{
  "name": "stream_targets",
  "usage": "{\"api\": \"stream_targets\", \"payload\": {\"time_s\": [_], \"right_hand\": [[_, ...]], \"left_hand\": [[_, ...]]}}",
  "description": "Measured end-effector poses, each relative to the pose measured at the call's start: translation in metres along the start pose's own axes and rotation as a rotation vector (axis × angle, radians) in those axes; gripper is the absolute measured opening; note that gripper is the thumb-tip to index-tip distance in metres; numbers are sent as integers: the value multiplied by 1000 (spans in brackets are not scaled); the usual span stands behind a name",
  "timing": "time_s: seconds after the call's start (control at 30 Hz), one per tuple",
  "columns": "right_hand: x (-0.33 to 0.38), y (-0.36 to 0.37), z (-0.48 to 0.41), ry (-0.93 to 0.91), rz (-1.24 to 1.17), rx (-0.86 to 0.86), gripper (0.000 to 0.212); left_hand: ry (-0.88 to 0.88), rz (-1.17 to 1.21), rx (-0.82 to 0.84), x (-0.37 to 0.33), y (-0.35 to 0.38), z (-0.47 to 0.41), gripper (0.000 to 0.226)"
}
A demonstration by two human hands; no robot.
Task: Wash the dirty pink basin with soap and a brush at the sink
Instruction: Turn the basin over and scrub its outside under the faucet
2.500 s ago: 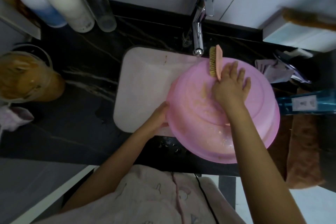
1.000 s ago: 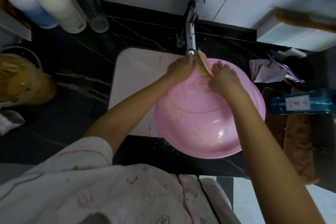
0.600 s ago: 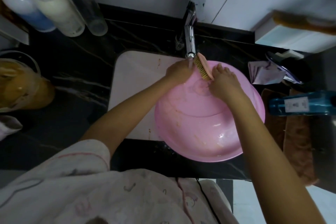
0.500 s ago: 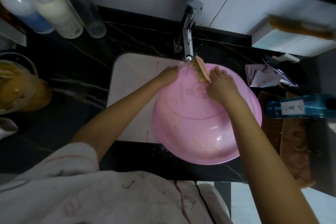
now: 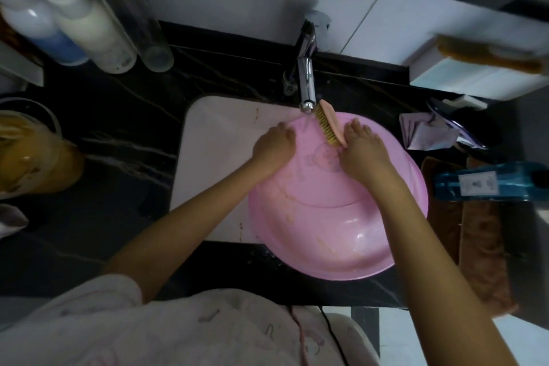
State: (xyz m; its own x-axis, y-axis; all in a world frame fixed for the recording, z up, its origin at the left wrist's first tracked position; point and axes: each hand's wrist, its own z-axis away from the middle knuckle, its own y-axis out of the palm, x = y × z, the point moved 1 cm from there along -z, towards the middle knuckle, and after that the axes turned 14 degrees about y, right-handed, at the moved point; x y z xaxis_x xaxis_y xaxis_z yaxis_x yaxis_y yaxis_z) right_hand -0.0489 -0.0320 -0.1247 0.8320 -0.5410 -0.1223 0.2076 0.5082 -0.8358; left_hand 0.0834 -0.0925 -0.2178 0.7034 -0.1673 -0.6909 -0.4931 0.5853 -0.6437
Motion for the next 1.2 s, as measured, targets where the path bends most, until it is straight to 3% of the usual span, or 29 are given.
{"api": "stream_targets", "payload": {"time_s": [0.13, 0.33, 0.5, 0.57, 0.7, 0.8, 0.83, 0.97, 1.2], "right_hand": [[-4, 3, 4, -13, -14, -19, 61], [-8, 0, 9, -21, -44, -11, 60], [-20, 4, 20, -36, -134, -51, 60], [-25, 6, 24, -32, -167, -61, 60], [-33, 10, 31, -2, -223, -50, 60], [-35, 12, 38, 48, -224, -52, 61], [-35, 11, 42, 75, -207, -74, 61], [-46, 10, 54, 172, -151, -126, 62], [-33, 2, 36, -22, -53, -75, 64]], "left_hand": [[69, -85, -97, -30, 2, -6, 41], [-4, 491, 105, -11, -26, -22, 39], [-156, 766, -9, 34, 4, 35, 37], [-149, 743, -9, 55, 19, 50, 38], [-115, 524, -242, 72, 36, 71, 60], [-334, 801, -184, 62, 40, 66, 98], [-334, 839, -148, 58, 42, 60, 98], [-304, 795, -36, 33, 39, 42, 49], [-104, 848, 9, 19, 14, 5, 42]]}}
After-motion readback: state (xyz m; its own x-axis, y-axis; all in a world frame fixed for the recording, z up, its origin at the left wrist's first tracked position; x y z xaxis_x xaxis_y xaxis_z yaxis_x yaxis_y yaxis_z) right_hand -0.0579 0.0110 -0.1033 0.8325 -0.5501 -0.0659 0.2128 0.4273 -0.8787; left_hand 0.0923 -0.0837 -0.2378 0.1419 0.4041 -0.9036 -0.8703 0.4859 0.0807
